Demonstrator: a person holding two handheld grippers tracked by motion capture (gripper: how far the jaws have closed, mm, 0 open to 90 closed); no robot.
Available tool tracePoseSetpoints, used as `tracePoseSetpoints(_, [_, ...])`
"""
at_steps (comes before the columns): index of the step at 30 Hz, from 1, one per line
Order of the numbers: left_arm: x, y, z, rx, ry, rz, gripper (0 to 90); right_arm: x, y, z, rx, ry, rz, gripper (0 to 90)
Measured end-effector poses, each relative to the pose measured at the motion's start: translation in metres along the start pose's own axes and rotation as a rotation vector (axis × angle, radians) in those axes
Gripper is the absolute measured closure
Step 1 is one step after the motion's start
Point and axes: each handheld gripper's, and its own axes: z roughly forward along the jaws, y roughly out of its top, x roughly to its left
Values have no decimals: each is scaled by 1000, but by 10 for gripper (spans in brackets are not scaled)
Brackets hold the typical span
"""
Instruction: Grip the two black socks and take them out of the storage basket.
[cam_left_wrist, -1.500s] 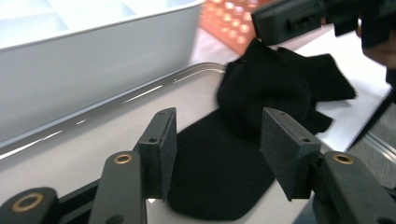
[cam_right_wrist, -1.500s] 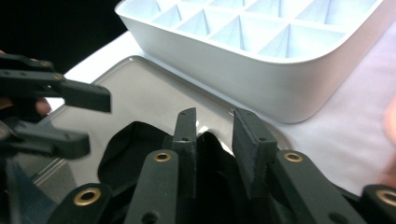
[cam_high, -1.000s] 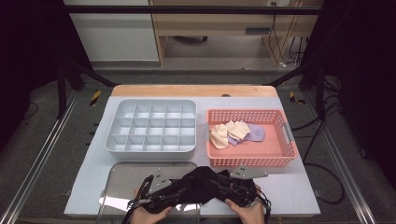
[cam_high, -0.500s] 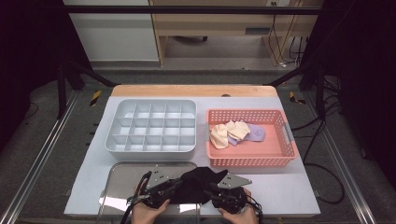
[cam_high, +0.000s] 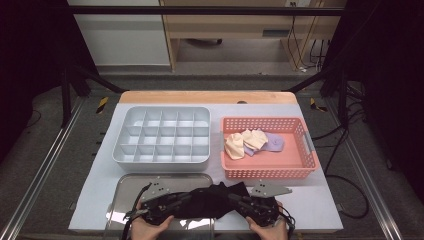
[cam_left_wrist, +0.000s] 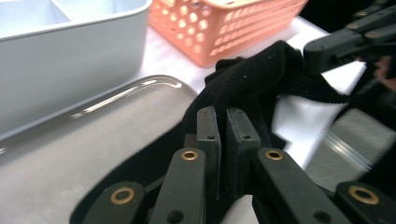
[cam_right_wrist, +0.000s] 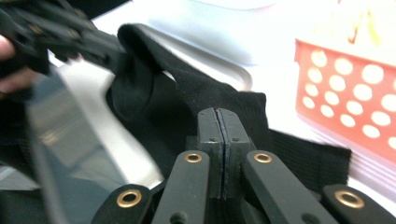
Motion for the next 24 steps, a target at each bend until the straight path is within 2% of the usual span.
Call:
tracePoseSetpoints(2, [1,3,-7,5,-31,-18,831,1,7,-7,-18,29,22,897])
tracePoseSetpoints(4, [3,5,-11,5,-32,-23,830,0,13,-9,-25,37,57,897])
tracePoseSetpoints(5, [3,5,-11,5,-32,-23,826,0,13,-9,-25,37,57,897])
tracePoseSetpoints(6, [5,5,-9,8,-21,-27,826,-7,15,-3,12,-2,86,897])
tracePoseSetpoints(10, [9,0,6,44,31,-6,805,-23,8,21,75,-73,144,896])
tracePoseSetpoints(12, [12,-2,14,47,53,21,805,-29,4,32,99,-119,128,894])
tracePoseSetpoints(15, [15,-5,23,39,65,33,826,-30,-1,44,104,-184,91,887])
tracePoseSetpoints(17, [16,-6,25,28,64,32,817,-31,-4,48,113,-192,86,886])
tracePoseSetpoints(20, [9,-7,23,4,39,53,700,-29,-3,48,96,-190,64,879])
tracePoseSetpoints(22, [1,-8,24,10,28,72,651,-29,-3,46,72,-193,67,864])
tracePoseSetpoints(24, [-7,-11,28,34,43,98,625,-30,-3,44,62,-201,68,852])
